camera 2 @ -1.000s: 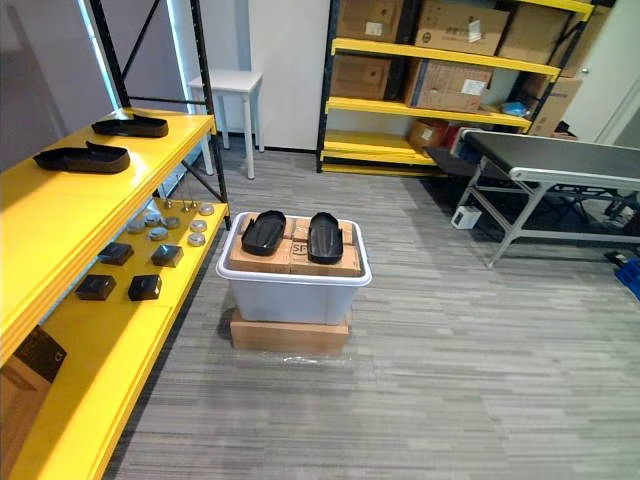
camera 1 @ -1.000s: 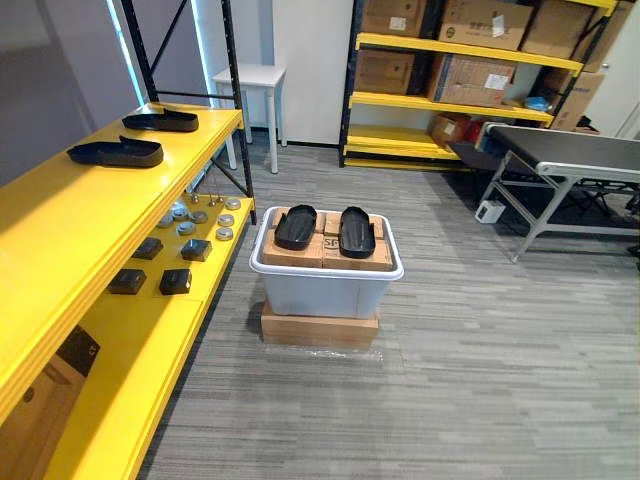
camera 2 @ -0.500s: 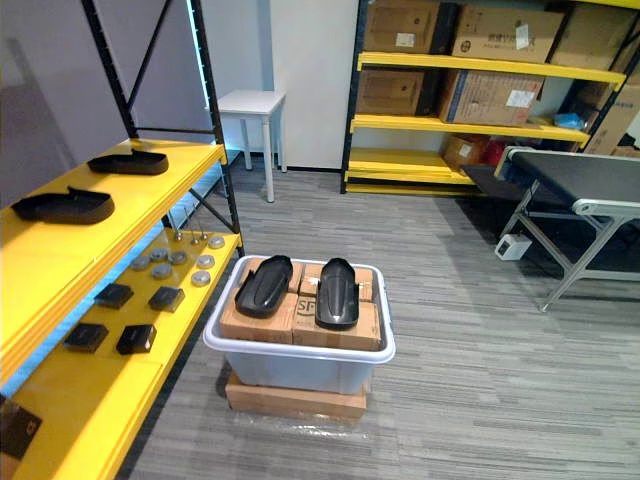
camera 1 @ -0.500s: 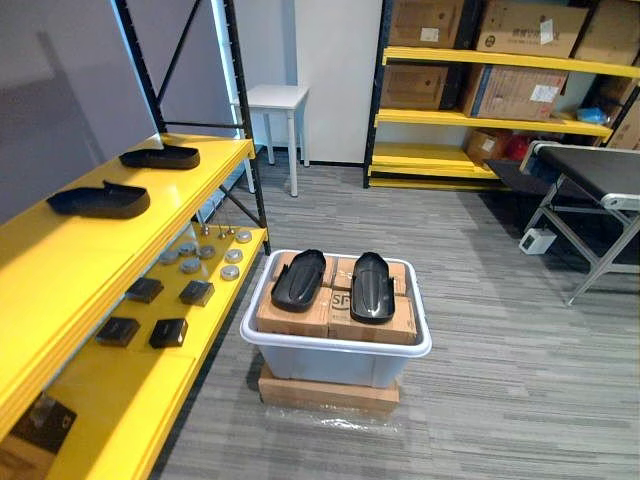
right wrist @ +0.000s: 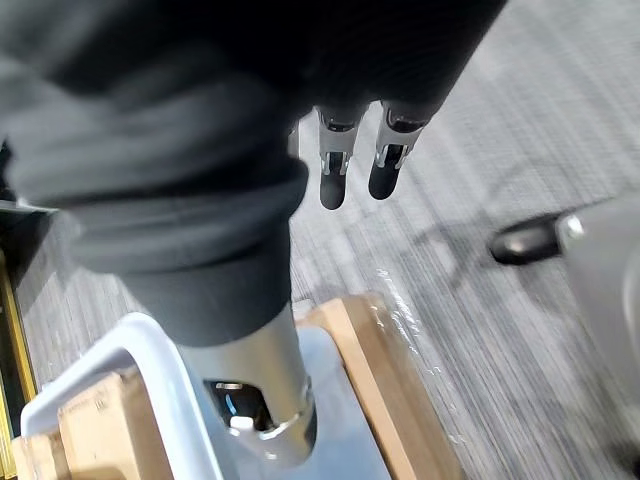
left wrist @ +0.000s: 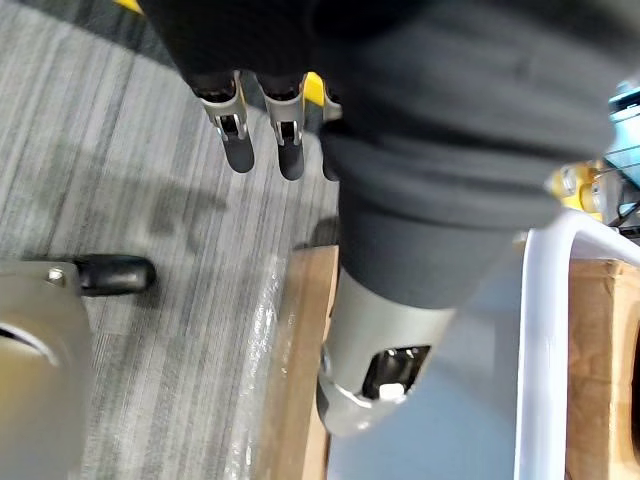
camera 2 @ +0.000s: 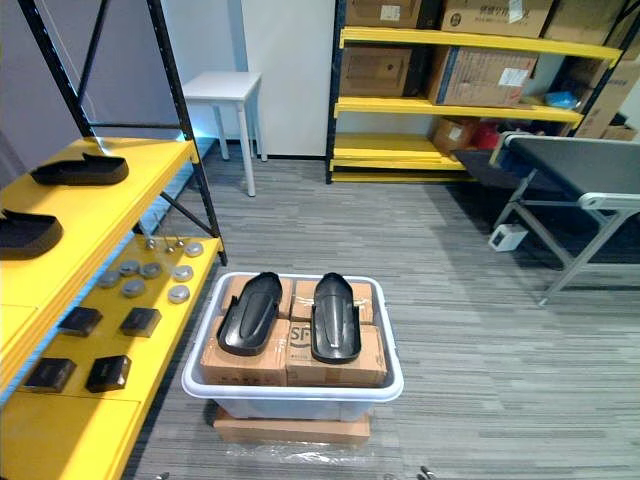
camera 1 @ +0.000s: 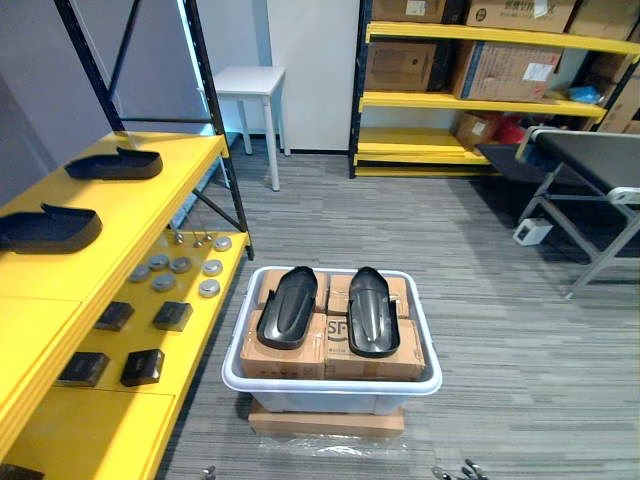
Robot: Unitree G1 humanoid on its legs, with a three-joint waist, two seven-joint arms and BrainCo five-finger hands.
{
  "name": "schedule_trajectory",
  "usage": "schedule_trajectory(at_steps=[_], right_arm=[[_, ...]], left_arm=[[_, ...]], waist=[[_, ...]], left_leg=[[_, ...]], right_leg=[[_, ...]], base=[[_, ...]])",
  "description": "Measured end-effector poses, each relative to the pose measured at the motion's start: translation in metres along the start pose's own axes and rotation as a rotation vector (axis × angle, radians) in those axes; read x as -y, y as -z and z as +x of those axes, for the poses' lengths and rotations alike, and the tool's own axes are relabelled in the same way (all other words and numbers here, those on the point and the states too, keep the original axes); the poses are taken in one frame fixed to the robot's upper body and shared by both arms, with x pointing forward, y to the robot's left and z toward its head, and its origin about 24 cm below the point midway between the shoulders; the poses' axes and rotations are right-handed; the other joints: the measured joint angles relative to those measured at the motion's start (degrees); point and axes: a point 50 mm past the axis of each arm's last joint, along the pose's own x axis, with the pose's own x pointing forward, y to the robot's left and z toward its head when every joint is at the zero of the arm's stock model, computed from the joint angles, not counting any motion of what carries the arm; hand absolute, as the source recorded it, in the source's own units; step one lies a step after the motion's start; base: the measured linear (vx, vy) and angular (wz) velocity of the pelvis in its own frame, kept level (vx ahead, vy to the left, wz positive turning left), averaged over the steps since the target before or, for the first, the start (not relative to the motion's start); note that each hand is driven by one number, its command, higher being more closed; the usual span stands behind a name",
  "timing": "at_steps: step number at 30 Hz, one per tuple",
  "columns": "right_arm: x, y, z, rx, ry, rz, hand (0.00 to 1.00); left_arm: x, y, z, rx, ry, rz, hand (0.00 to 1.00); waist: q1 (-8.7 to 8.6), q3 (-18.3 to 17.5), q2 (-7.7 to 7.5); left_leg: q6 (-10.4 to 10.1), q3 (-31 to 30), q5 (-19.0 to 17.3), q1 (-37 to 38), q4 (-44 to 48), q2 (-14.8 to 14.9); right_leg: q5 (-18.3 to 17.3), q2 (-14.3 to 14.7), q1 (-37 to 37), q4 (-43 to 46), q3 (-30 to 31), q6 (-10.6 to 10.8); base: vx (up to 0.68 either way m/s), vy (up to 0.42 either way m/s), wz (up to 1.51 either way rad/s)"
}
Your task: Walk over and take plastic housings, then place them on the shelf
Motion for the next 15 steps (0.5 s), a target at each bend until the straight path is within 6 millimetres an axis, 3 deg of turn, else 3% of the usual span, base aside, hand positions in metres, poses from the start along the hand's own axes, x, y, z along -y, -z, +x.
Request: schedule_trajectory(at_steps=[3, 6, 9, 10, 12, 13, 15], right_arm=[[-0.005, -0.036, -0.001, 0.167, -0.007, -0.049, 0.0], [-0.009, -0.059, -0.004, 0.276, -0.005, -0.073, 0.0], [-0.03, -0.101, -0.005, 0.423, -0.016, -0.084, 0.0], [-0.048, -0.136, -0.004, 0.516, -0.012, -0.047, 0.0], [-0.061, -0.161, -0.006, 0.578, -0.015, -0.024, 0.0], [-0.08, -0.203, -0.012, 0.682, -0.032, 0.006, 0.0], [-0.095, -0.235, -0.018, 0.748, -0.046, 0.007, 0.0]], left_arm=[[0.006, 0.009, -0.003, -0.021, 0.011, 0.012, 0.0], [0.011, 0.008, -0.004, -0.01, 0.025, 0.015, 0.0], [0.017, 0.002, -0.003, 0.024, 0.045, 0.05, 0.0], [0.024, -0.01, -0.001, 0.067, 0.063, 0.074, 0.0], [0.028, -0.019, 0.0, 0.1, 0.072, 0.087, 0.0], [0.035, -0.033, 0.003, 0.144, 0.088, 0.089, 0.0], [0.041, -0.039, 0.003, 0.168, 0.103, 0.101, 0.0]], waist=[[-0.04, 0.2, -0.13], [0.48, 0.3, -0.74], [0.66, 1.0, -0.53], [0.7, 3.4, -0.15], [1.05, 5.2, 0.01], [2.03, 8.2, 0.53], [2.34, 9.6, 1.13]], left_leg=[[-0.4, -0.1, -0.1, 0.1, -1.2, 1.2], [-0.7, -0.1, 0.0, -0.4, -1.9, 1.2], [-0.5, -0.5, 0.5, -4.3, -1.9, 0.2], [-0.5, -1.8, 1.4, -7.1, -1.0, -0.3], [-0.4, -2.7, 1.7, -8.8, -0.4, -0.4], [-0.5, -3.4, 1.9, -10.3, 0.5, -0.4], [-0.5, -4.0, 1.9, -11.9, 1.3, -0.4]], right_leg=[[0.5, 1.7, 0.3, -2.0, 0.0, -0.6], [1.2, 1.8, 0.3, -3.5, -0.2, -0.5], [2.8, 1.2, -2.2, -5.9, -0.2, -0.2], [3.9, 0.7, -4.1, -6.2, -1.0, -0.2], [4.5, 0.6, -4.8, -6.7, -1.3, -0.3], [5.3, 0.6, -5.3, -7.0, -1.7, -0.5], [5.7, 0.6, -6.1, -7.1, -2.0, -0.5]], base=[[0.07, -0.079, -0.1], [0.03, -0.003, 0.01], [-0.01, 0.06, 0.05], [-0.04, 0.057, 0.25], [-0.07, 0.039, 0.27], [-0.09, 0.024, 0.21], [-0.08, 0.021, 0.19]])
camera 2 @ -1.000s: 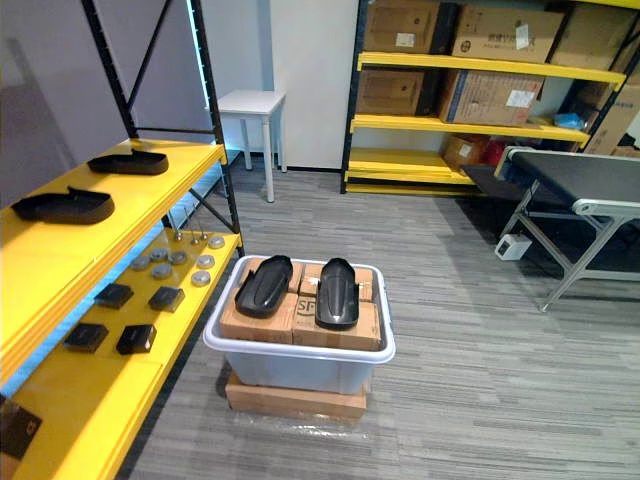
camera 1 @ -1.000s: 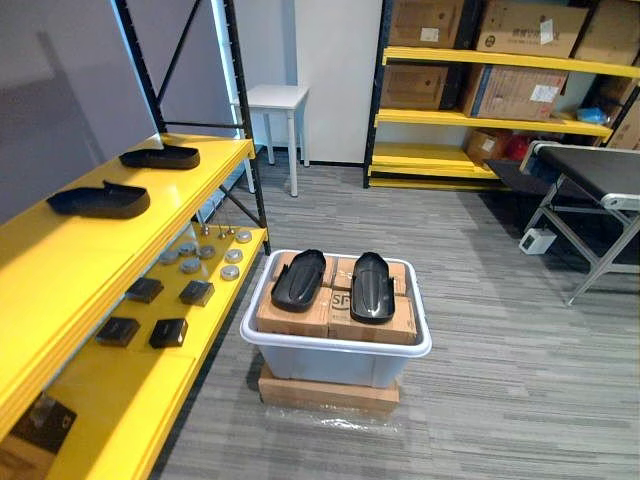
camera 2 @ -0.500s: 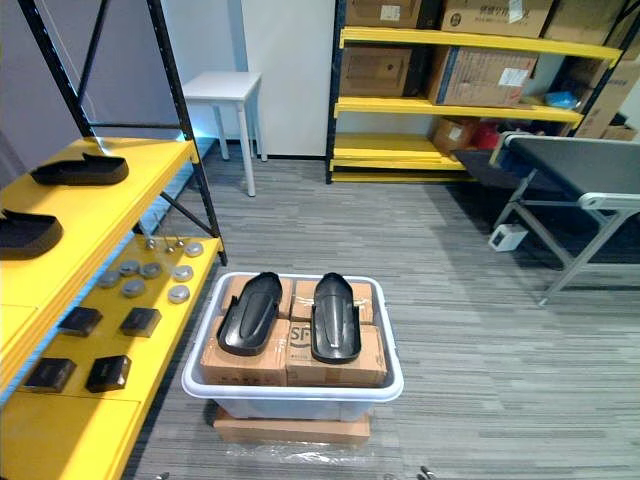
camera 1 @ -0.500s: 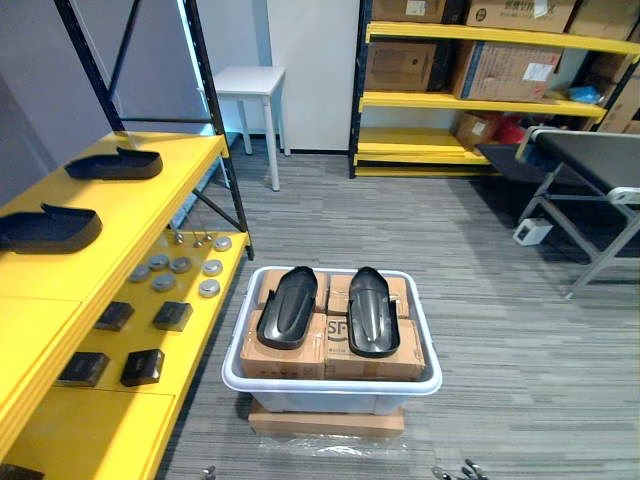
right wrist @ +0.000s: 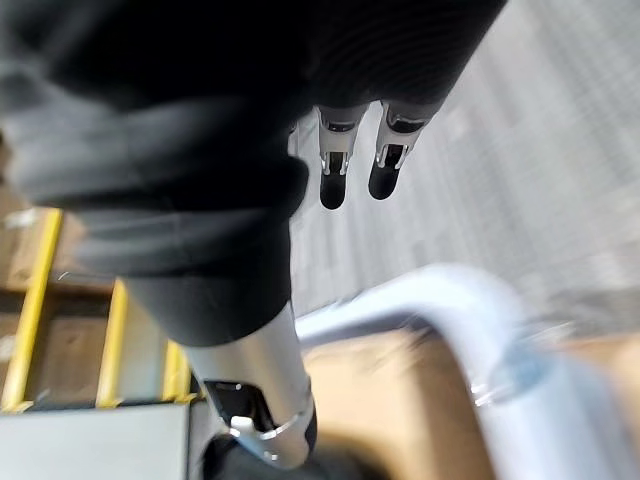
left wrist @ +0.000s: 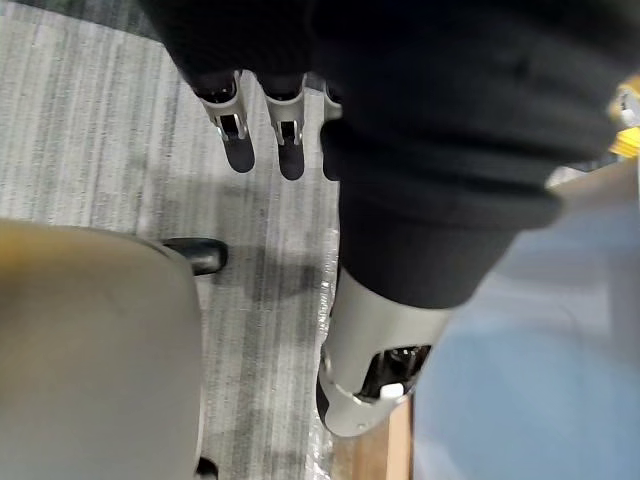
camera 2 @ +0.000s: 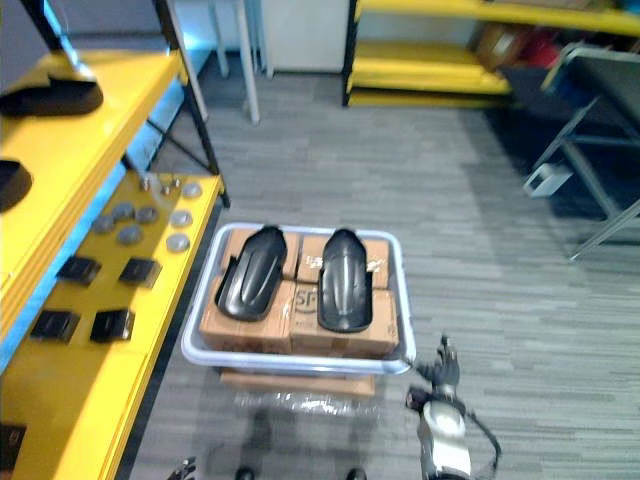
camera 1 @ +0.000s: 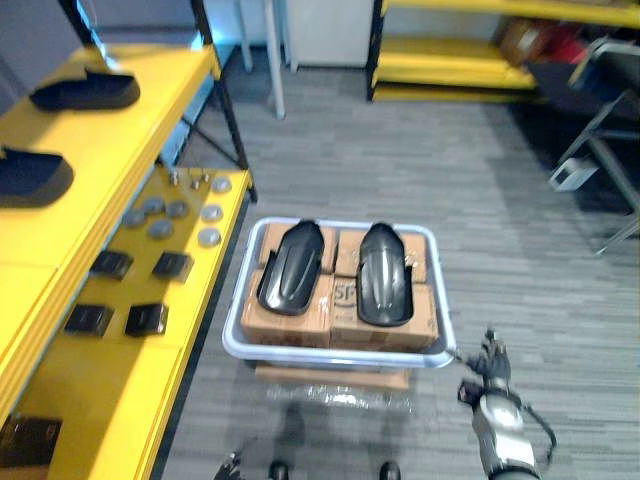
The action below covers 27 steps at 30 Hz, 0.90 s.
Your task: Walk over and take plastic housings, then place them on the shelf
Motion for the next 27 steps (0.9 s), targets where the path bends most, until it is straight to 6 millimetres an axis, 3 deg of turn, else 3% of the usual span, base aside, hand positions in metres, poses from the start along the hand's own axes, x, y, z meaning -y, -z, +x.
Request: schedule_trajectory(at_steps=[2, 3, 6, 9, 11, 16, 17, 21, 27], right_arm=[[-0.017, -0.061, 0.036, 0.113, 0.013, 0.003, 0.0], [-0.018, -0.077, 0.043, 0.139, 0.024, 0.002, 0.0], [-0.013, -0.155, 0.072, 0.224, 0.074, -0.006, 0.0], [0.009, -0.188, 0.082, 0.225, 0.135, -0.053, 0.0], [0.027, -0.199, 0.084, 0.22, 0.181, -0.103, 0.0], [0.059, -0.223, 0.085, 0.229, 0.264, -0.271, 0.0], [0.065, -0.227, 0.084, 0.226, 0.282, -0.332, 1.0], [0.074, -0.232, 0.084, 0.217, 0.296, -0.526, 1.0], [0.099, -0.262, 0.077, 0.282, 0.39, -0.79, 1.0]], left_arm=[[0.011, -0.018, 0.004, 0.067, 0.042, 0.036, 0.0], [0.014, -0.024, 0.006, 0.088, 0.05, 0.04, 0.0], [0.029, -0.048, 0.009, 0.175, 0.097, 0.087, 0.0], [0.038, -0.059, 0.009, 0.215, 0.131, 0.083, 0.0], [0.042, -0.066, 0.01, 0.241, 0.144, 0.073, 0.0], [0.05, -0.079, 0.011, 0.283, 0.164, 0.081, 0.0], [0.051, -0.081, 0.011, 0.289, 0.168, 0.077, 0.0], [0.054, -0.086, 0.012, 0.301, 0.174, 0.075, 0.0], [0.064, -0.097, 0.012, 0.321, 0.199, 0.078, 0.0]], waist=[[0.61, 3.1, 1.43], [1.17, 4.1, 1.76], [2.43, 7.1, 3.75], [3.3, 8.1, 5.76], [4.58, 8.5, 6.55], [5.51, 9.2, 8.93], [5.93, 9.3, 9.34], [6.45, 9.4, 10.32], [7.28, 9.4, 10.33]], left_leg=[[0.0, -1.1, 0.0, -3.2, 1.9, 0.0], [0.0, -1.2, 0.0, -4.0, 2.5, 0.0], [0.1, -2.7, -0.1, -9.8, 6.3, -0.2], [0.4, -5.3, -0.6, -14.1, 9.2, -0.6], [0.7, -5.9, -0.9, -16.5, 10.4, -0.7], [1.1, -8.5, -0.6, -22.0, 11.9, -1.8], [1.2, -8.7, -0.5, -23.0, 11.9, -1.9], [1.1, -9.7, 0.4, -25.6, 12.0, -2.2], [1.0, -10.2, 1.2, -28.4, 11.6, -3.1]], right_leg=[[1.2, 0.0, -1.8, -0.2, -0.7, -0.2], [1.5, 0.0, -2.2, -0.3, -0.7, -0.1], [2.9, 0.0, -5.4, -0.3, -1.0, 0.0], [3.1, -0.2, -7.6, 0.6, -2.5, 0.0], [3.1, -0.2, -9.6, 1.5, -2.7, 0.1], [3.1, -0.8, -13.5, 2.5, -4.9, 0.1], [3.1, -0.9, -14.4, 2.5, -5.3, 0.2], [2.5, -1.2, -17.5, 4.5, -5.7, 0.2], [-0.3, -2.8, -22.6, 10.3, -6.2, 0.2]], base=[[-0.1, 0.028, 0.18], [-0.12, 0.027, 0.09], [-0.12, 0.033, 0.16], [-0.06, 0.022, 0.26], [-0.06, 0.029, 0.19], [-0.05, 0.014, 0.19], [-0.03, -0.008, 0.05], [0.0, -0.015, 0.1], [0.0, -0.033, 0.09]])
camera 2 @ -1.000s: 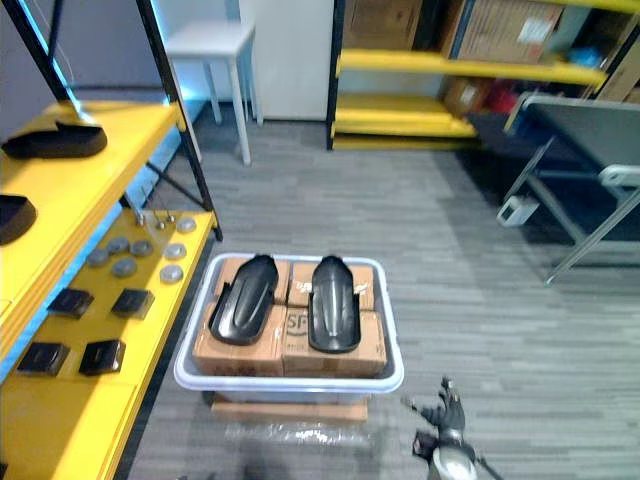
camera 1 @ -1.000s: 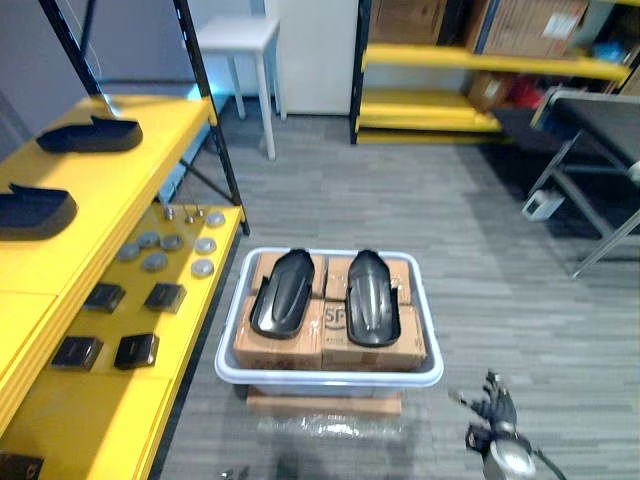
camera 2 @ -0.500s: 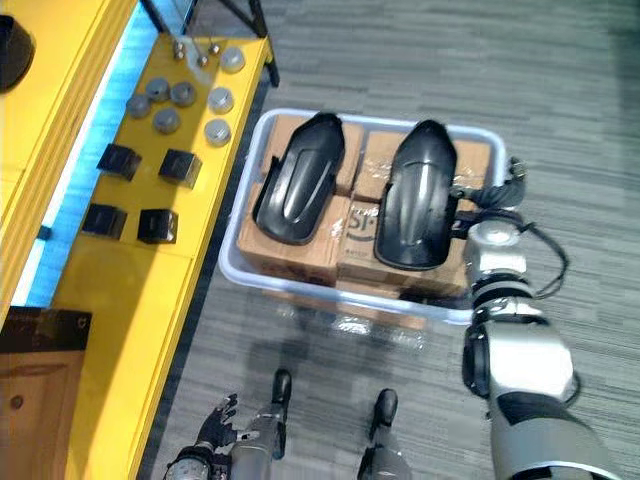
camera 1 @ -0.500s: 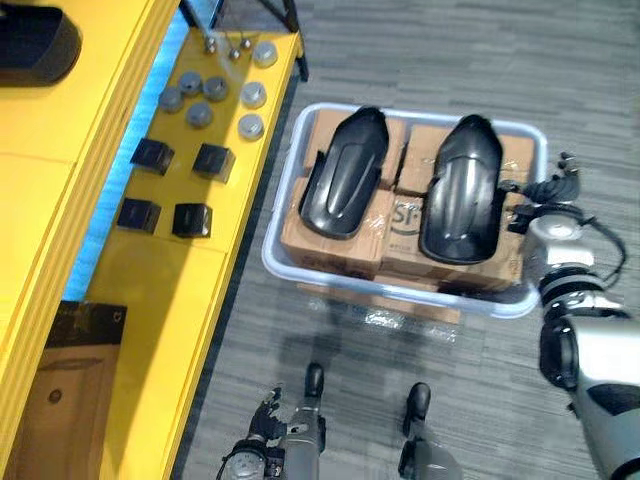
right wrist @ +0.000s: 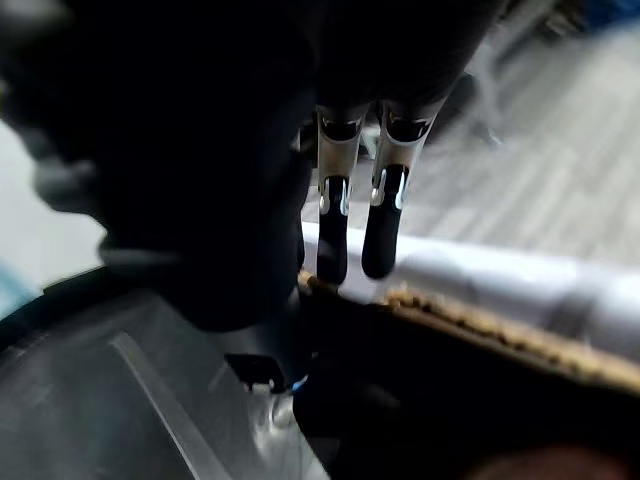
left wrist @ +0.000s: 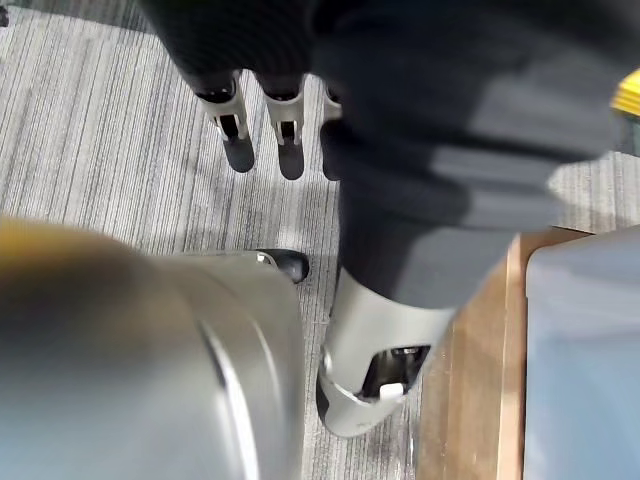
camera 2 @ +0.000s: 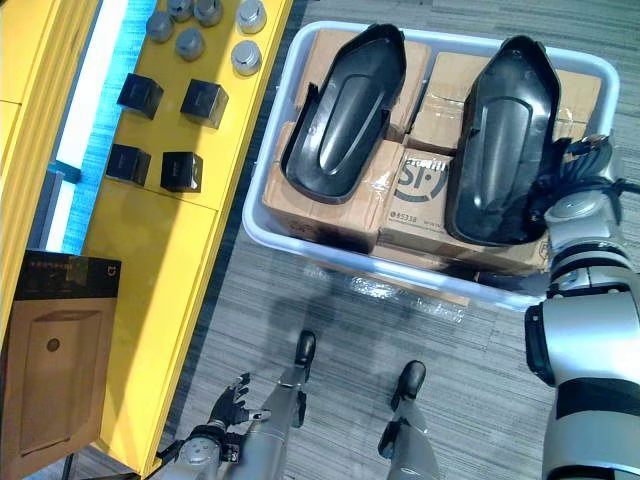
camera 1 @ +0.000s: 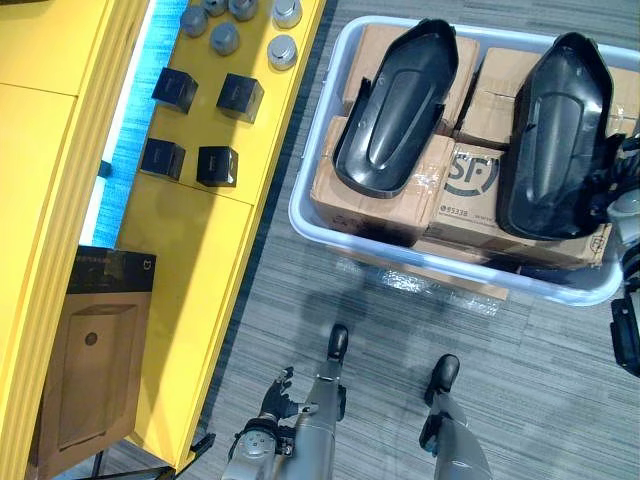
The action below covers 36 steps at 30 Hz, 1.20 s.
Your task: Walk over and take plastic housings, then place them on the shelf
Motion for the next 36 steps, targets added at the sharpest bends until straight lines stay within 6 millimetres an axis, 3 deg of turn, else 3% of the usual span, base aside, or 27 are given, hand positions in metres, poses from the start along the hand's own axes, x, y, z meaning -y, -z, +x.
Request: schedule_trajectory(at_steps=[6, 10, 12, 15, 17, 20, 24, 26, 31, 36], right_arm=[[-0.01, -0.015, -0.002, 0.076, -0.035, -0.141, 1.0], [-0.037, -0.012, -0.011, 0.069, -0.085, -0.145, 1.0], [-0.057, -0.006, -0.019, 0.037, -0.113, -0.064, 1.0], [-0.071, -0.001, -0.027, 0.027, -0.091, -0.017, 1.0], [-0.076, -0.011, -0.033, 0.083, -0.055, 0.026, 1.0], [-0.088, -0.019, -0.045, 0.174, -0.033, 0.013, 1.0], [-0.107, -0.022, -0.069, 0.242, -0.042, 0.074, 1.0], [-0.123, -0.017, -0.09, 0.287, -0.075, 0.079, 1.0], [-0.143, -0.018, -0.127, 0.385, -0.124, 0.053, 1.0], [-0.154, -0.05, -0.164, 0.528, -0.165, 0.123, 1.0]], left_arm=[[0.014, -0.003, 0.002, -0.015, 0.022, -0.037, 0.0], [0.024, -0.018, 0.002, 0.038, 0.026, -0.061, 0.0], [0.027, -0.043, 0.0, 0.154, 0.027, -0.087, 0.0], [0.024, -0.081, -0.01, 0.341, 0.016, -0.133, 0.0], [0.015, -0.116, -0.028, 0.526, 0.0, -0.187, 0.0], [0.007, -0.137, -0.045, 0.649, -0.008, -0.223, 0.0], [0.007, -0.145, -0.051, 0.69, 0.002, -0.242, 0.0], [0.01, -0.145, -0.051, 0.675, 0.023, -0.261, 0.0], [0.027, -0.153, -0.045, 0.631, 0.154, -0.391, 0.0], [0.043, -0.152, -0.023, 0.479, 0.247, -0.525, 0.0]], waist=[[-1.32, 0.0, -0.27], [-1.99, 0.0, -0.79], [-2.86, 0.0, -0.86], [-4.4, 0.1, -0.91], [-5.78, 0.0, -1.4], [-6.42, -2.8, -2.75], [-7.63, -5.4, -5.62], [-7.98, -8.1, -6.86], [-9.22, -13.1, -7.27], [-10.84, -16.9, -8.15]], left_leg=[[-0.7, -0.7, 2.1, 1.6, -3.4, 0.0], [-1.3, -0.5, 4.3, 5.4, -7.1, 0.2], [-1.3, -0.7, 5.3, 9.2, -9.5, 0.5], [-1.3, -1.4, 5.8, 13.1, -11.0, 0.6], [-1.3, -1.4, 6.0, 16.8, -12.2, 0.7], [-1.0, -0.8, 6.3, 20.5, -14.7, 1.0], [-1.0, -0.4, 6.6, 24.4, -17.4, 1.7], [-1.1, 0.3, 6.7, 26.3, -18.2, 1.8], [-1.1, 1.5, 6.7, 31.1, -19.9, 2.0], [-1.2, 3.6, 6.7, 34.5, -20.8, 3.0]], right_leg=[[-2.6, -0.9, -1.1, 4.3, -1.1, -0.8], [-3.7, -1.3, 0.2, 6.1, -1.2, -1.1], [-3.7, -1.2, 3.2, 5.7, -1.7, -1.2], [-3.7, -0.9, 7.9, 3.7, -2.6, -1.2], [-3.7, -0.6, 11.8, 2.0, -2.8, -1.1], [-3.6, -0.1, 14.9, -0.1, -2.6, -1.0], [-3.5, 0.7, 18.4, -2.1, -2.6, -0.9], [-3.4, 0.8, 20.2, -3.2, -2.4, -0.8], [-2.7, 1.4, 25.6, -7.0, -2.2, -0.4], [-1.6, 2.6, 28.3, -9.4, -0.4, -0.9]], base=[[0.01, -0.077, 0.14], [0.01, -0.097, 0.04], [0.02, -0.094, 0.07], [0.01, -0.065, 0.13], [0.03, -0.036, 0.04], [0.04, -0.02, -0.09], [0.07, -0.024, -0.04], [0.09, -0.013, -0.06], [0.08, -0.013, -0.07], [0.01, -0.014, -0.2]])
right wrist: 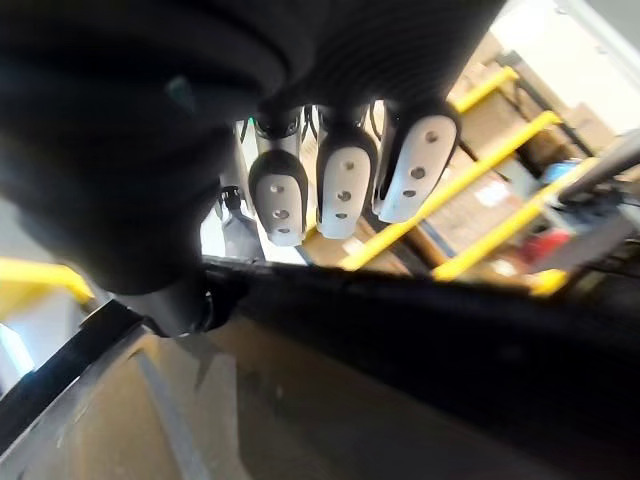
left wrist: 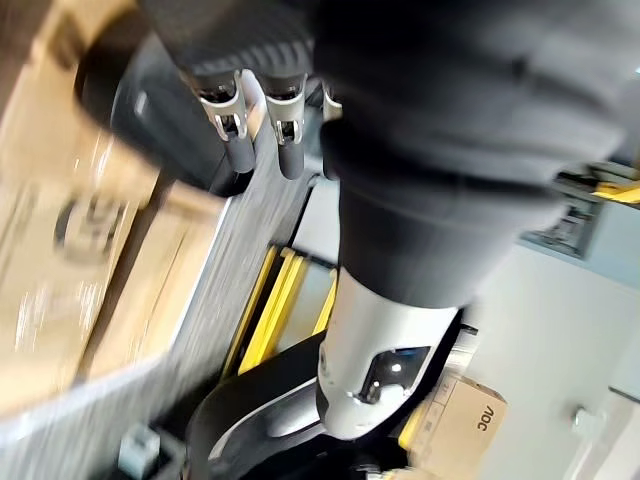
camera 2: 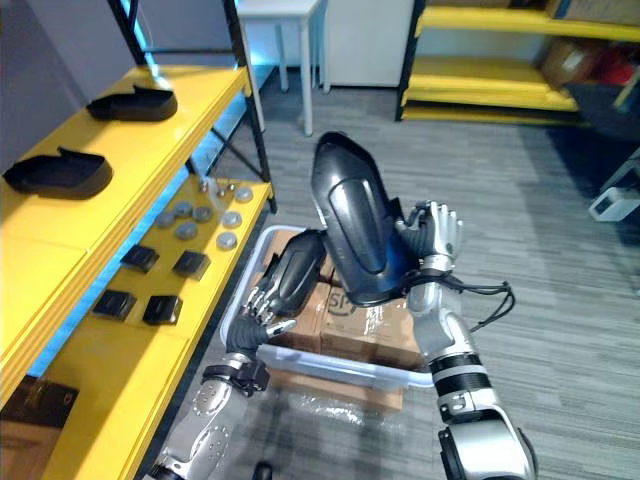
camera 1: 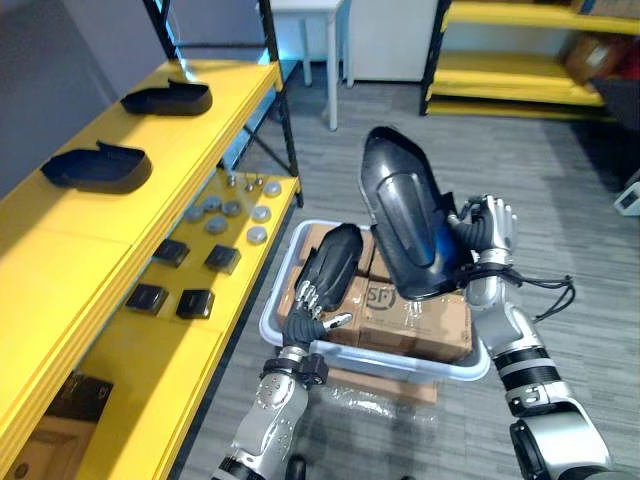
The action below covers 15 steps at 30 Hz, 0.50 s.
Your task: Walk over and take plastic housings, then place them on the shelf
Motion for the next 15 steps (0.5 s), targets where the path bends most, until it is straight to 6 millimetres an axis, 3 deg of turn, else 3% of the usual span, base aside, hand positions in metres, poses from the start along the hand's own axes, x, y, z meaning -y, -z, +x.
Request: schedule_trajectory(at_steps=[5, 10, 15], right_arm=[[-0.014, -0.022, -0.018, 0.08, -0.042, 0.048, 1.0], [-0.041, -0.027, -0.044, 0.075, -0.142, 0.083, 1.0], [-0.049, -0.03, -0.054, 0.087, -0.167, 0.092, 1.0]], left_arm=[[0.013, 0.004, 0.006, -0.045, 0.045, -0.045, 0.0], [0.021, 0.012, 0.009, -0.103, 0.066, -0.099, 0.0], [0.018, 0.015, 0.009, -0.126, 0.032, -0.164, 0.0]], waist=[[-0.46, -2.4, -0.41], [-0.26, -4.4, -0.78], [0.43, -6.6, -0.83]], left_leg=[[-0.1, 1.2, -0.1, 1.4, 0.0, 0.8], [-0.9, 1.3, -0.8, 1.4, -0.1, 1.6], [-0.8, 1.2, -1.0, 1.2, -0.3, 1.6]], right_leg=[[1.1, 1.2, 1.7, -2.2, 1.1, -0.4], [3.0, 2.3, 3.0, -5.8, 1.2, -0.2], [4.2, 2.6, 3.8, -7.8, 1.2, -0.2]], base=[[-0.04, -0.002, -0.14], [-0.09, 0.021, -0.07], [-0.02, 0.009, 0.0]])
